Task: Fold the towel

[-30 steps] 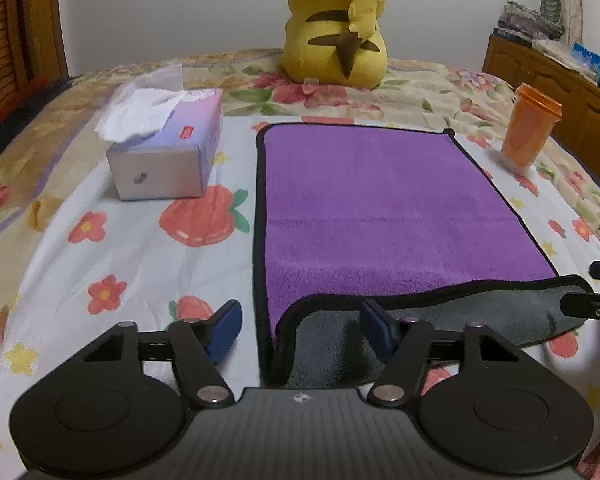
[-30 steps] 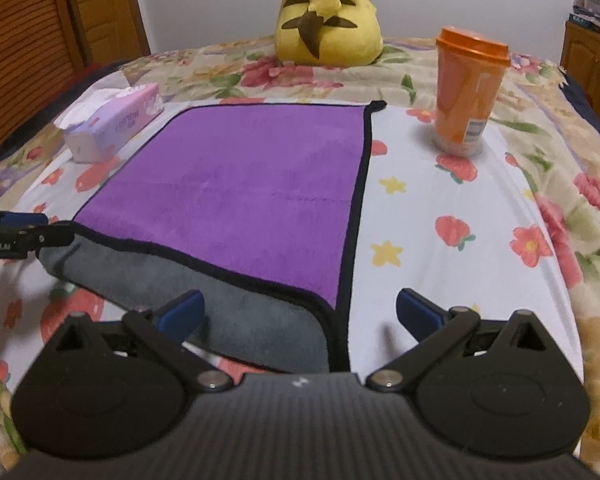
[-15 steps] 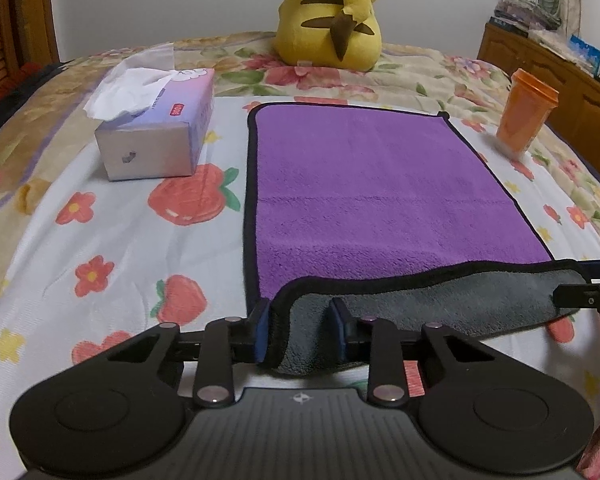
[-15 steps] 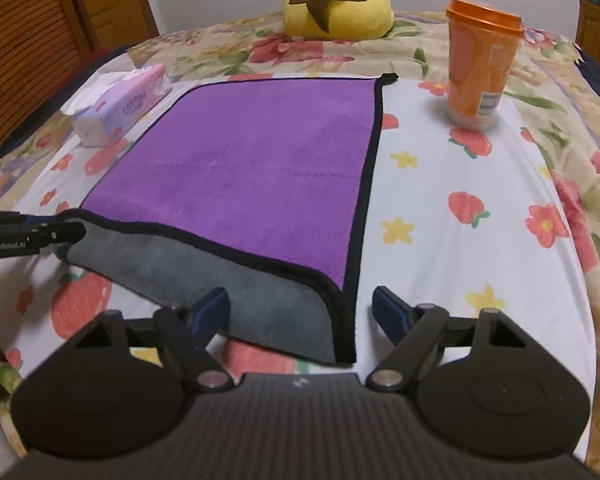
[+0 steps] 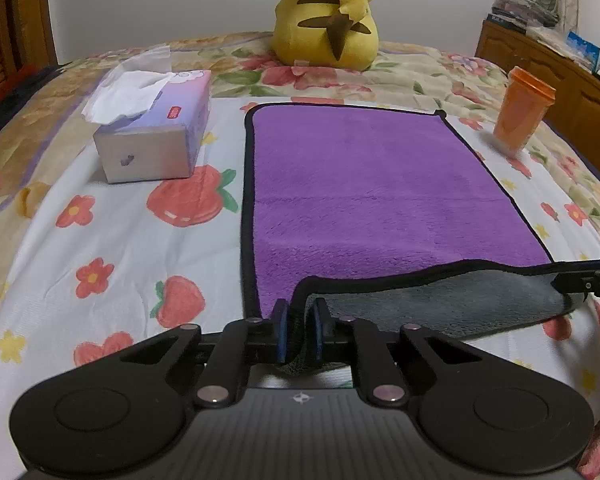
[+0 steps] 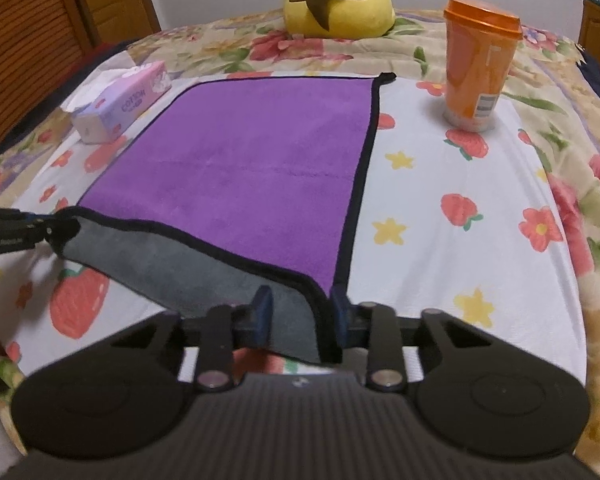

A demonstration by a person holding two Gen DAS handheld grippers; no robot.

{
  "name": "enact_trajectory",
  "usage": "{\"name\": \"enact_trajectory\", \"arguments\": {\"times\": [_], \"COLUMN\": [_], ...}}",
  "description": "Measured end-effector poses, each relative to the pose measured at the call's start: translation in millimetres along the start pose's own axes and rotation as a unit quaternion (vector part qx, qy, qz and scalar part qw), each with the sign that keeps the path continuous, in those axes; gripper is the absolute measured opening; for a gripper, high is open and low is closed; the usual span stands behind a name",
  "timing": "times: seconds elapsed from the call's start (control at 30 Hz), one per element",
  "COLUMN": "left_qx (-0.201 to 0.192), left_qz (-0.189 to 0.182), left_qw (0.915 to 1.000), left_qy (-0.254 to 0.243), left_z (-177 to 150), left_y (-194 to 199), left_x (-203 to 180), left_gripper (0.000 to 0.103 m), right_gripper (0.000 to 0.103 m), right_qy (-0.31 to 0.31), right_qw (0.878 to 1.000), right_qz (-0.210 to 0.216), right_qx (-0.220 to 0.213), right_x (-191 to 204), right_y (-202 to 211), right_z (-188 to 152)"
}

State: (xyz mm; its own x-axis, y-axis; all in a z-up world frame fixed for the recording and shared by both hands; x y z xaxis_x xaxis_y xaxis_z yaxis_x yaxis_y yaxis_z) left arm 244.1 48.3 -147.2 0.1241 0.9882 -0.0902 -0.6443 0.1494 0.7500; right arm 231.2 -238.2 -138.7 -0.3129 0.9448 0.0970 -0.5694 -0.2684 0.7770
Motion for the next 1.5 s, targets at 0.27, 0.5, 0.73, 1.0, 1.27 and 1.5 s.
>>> {"name": "enact_trajectory", "arguments": {"times": [0.27,0.5,0.73,1.0,1.27,1.5], "left_qx": [-0.002,-0.02,-0.039,-0.059,-0.078,-0.092], "left_qz": [-0.001,-0.005,-0.013,-0.018,-0.022,-0.026], "left_qw": [1.0,0.9998,0.9991,0.9981,0.9967,0.9954], "left_qy": [-0.005,-0.008,-0.009,-0.003,-0.001,0.003], "left_z": [-0.5,2.2,7.6,13.0,19.9,27.9], "left_y": [0.9,7.3,16.4,24.8,34.0,35.7], "left_x": [-1.2,-3.2,-5.5,-6.0,-7.3,-6.5], "left_gripper": [0.011,0.009,0.008,0.008,0.008,0.008], "right_gripper": [0.018,0.005,0.004,0.004,0.004,0.004], "right_qy": [0.016,0.016,0.006,0.016,0.033,0.048], "right_qw": [1.0,1.0,0.999,0.998,0.995,0.993], "right_qz": [-0.003,0.001,0.003,-0.005,-0.004,-0.007], "right_qx": [0.002,-0.007,-0.035,-0.064,-0.094,-0.112], "right_x": [0.5,-0.6,-3.5,-3.2,-2.0,0.4], "right_y": [-2.4,-0.7,7.2,12.3,19.5,21.4], "right_z": [-1.7,-0.3,6.2,12.3,20.1,25.9]}}
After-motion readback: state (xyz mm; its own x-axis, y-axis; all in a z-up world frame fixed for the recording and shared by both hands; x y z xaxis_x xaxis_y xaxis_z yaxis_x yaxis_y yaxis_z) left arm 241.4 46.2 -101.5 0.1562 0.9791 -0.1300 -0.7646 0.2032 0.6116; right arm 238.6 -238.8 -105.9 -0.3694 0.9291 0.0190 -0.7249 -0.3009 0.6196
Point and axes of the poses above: each gripper's, at about its wrist camera, not at the fingertips, and y roughly against the way its jaws point, x to its left, z to its top, the point moved 4 cm from there along -y, roughly the way its jaws point, and after that the axes turned 3 degrees about y, right-handed, at the moved point
